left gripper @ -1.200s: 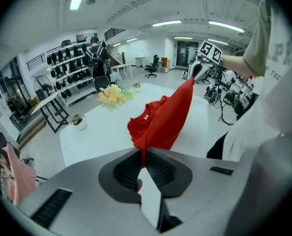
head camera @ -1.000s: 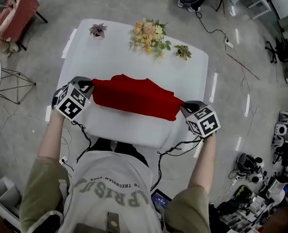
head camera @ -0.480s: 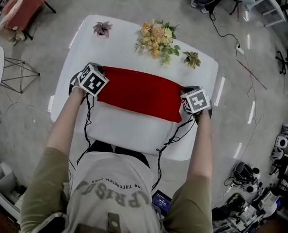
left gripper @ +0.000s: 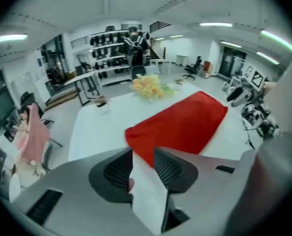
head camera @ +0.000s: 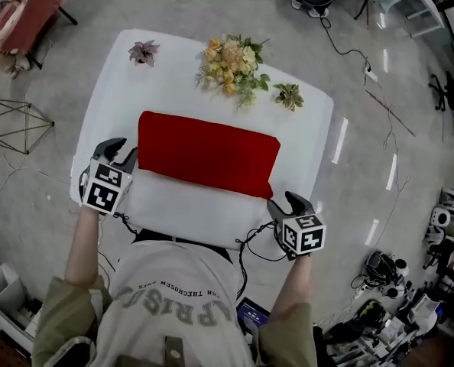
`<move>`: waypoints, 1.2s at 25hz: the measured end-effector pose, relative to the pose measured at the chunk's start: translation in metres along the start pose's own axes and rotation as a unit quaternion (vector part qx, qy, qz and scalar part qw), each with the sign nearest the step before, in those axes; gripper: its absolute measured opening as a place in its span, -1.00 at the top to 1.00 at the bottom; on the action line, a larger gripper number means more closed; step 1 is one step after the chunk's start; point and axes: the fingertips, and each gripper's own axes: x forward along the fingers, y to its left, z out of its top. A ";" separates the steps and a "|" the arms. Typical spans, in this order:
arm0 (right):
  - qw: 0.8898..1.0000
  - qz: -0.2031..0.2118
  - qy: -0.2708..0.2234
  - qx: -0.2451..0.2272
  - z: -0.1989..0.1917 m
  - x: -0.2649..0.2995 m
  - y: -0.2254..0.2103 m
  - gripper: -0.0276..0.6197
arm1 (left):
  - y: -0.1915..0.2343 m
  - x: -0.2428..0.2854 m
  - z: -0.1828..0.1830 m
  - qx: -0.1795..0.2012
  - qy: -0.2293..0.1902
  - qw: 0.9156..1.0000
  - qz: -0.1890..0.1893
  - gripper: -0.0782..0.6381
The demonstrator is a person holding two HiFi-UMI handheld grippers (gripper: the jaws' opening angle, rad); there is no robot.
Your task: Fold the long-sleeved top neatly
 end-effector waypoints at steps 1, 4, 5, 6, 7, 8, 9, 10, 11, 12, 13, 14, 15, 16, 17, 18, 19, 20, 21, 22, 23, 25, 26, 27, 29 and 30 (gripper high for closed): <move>1.000 -0.014 0.007 -0.001 -0.011 0.005 -0.001 0.19 | -0.032 0.003 0.004 0.021 -0.006 0.999 -0.034 0.41; 1.000 -0.023 -0.006 0.011 -0.014 0.020 -0.008 0.76 | -0.138 0.021 0.033 0.111 -0.025 0.986 -0.124 0.41; 1.000 -0.014 -0.007 0.007 -0.011 0.023 -0.007 0.78 | -0.170 0.027 0.043 0.149 -0.028 0.978 -0.142 0.40; 1.000 -0.003 -0.003 -0.005 -0.009 0.026 -0.006 0.78 | -0.196 0.032 0.051 0.186 -0.030 0.970 -0.154 0.38; 1.000 0.008 0.004 -0.021 -0.007 0.028 -0.005 0.78 | -0.218 0.036 0.058 0.220 -0.033 0.961 -0.164 0.35; 0.999 0.018 0.011 -0.036 -0.005 0.031 -0.004 0.78 | -0.236 0.039 0.064 0.247 -0.036 0.953 -0.174 0.32; 0.998 0.031 0.015 -0.047 -0.003 0.034 -0.003 0.79 | -0.251 0.042 0.069 0.267 -0.039 0.945 -0.185 0.31; 0.997 0.047 0.016 -0.053 0.001 0.037 -0.002 0.91 | -0.262 0.045 0.075 0.282 -0.039 0.939 -0.194 0.30; 0.996 0.063 0.013 -0.057 0.005 0.040 -0.001 0.91 | -0.271 0.049 0.079 0.296 -0.036 0.933 -0.200 0.29; 0.995 0.078 0.009 -0.062 0.011 0.043 0.001 0.91 | -0.277 0.054 0.081 0.310 -0.029 0.928 -0.204 0.27; 0.993 0.091 0.005 -0.069 0.018 0.046 0.004 0.91 | -0.281 0.059 0.082 0.322 -0.021 0.924 -0.207 0.26; 0.992 0.101 0.004 -0.080 0.024 0.050 0.007 0.91 | -0.284 0.064 0.080 0.331 -0.010 0.920 -0.211 0.25; 0.989 0.109 0.007 -0.095 0.030 0.056 0.011 0.91 | -0.286 0.068 0.077 0.335 0.000 0.917 -0.218 0.25; 0.987 0.116 0.013 -0.112 0.034 0.062 0.014 0.91 | -0.288 0.071 0.074 0.335 0.009 0.915 -0.226 0.25; 0.984 0.121 0.021 -0.127 0.037 0.068 0.017 0.91 | -0.288 0.073 0.071 0.333 0.016 0.914 -0.233 0.24; 0.982 0.123 0.029 -0.139 0.038 0.074 0.019 0.91 | -0.289 0.074 0.068 0.330 0.019 0.913 -0.238 0.24; 0.982 0.120 0.034 -0.144 0.039 0.077 0.019 0.91 | -0.288 0.073 0.065 0.328 0.020 0.913 -0.241 0.23; 0.984 0.110 0.032 -0.139 0.041 0.076 0.015 0.91 | -0.287 0.072 0.064 0.325 0.018 0.915 -0.238 0.23; 0.988 0.096 0.023 -0.123 0.043 0.069 0.009 0.91 | -0.283 0.069 0.064 0.319 0.014 0.919 -0.232 0.23; 0.991 0.084 0.007 -0.100 0.044 0.058 0.004 0.86 | -0.277 0.064 0.064 0.307 0.008 0.924 -0.226 0.23; 0.994 0.080 -0.008 -0.074 0.043 0.046 0.002 0.76 | -0.269 0.058 0.063 0.289 0.002 0.932 -0.219 0.23; 0.996 0.087 -0.024 -0.027 0.034 0.023 0.011 0.29 | -0.242 0.044 0.056 0.240 -0.005 0.950 -0.201 0.23; 0.996 0.087 -0.025 -0.010 0.027 0.015 0.019 0.10 | -0.223 0.036 0.049 0.214 -0.006 0.959 -0.187 0.23; 0.997 0.080 -0.024 0.005 0.021 0.010 0.026 0.02 | -0.203 0.029 0.039 0.187 -0.003 0.968 -0.168 0.23; 0.998 0.046 -0.023 0.045 0.011 0.014 0.035 0.01 | -0.158 0.016 0.014 0.129 0.009 0.983 -0.128 0.23; 0.997 0.024 -0.022 0.071 0.008 0.022 0.036 0.01 | -0.137 0.012 0.000 0.096 0.015 0.989 -0.109 0.23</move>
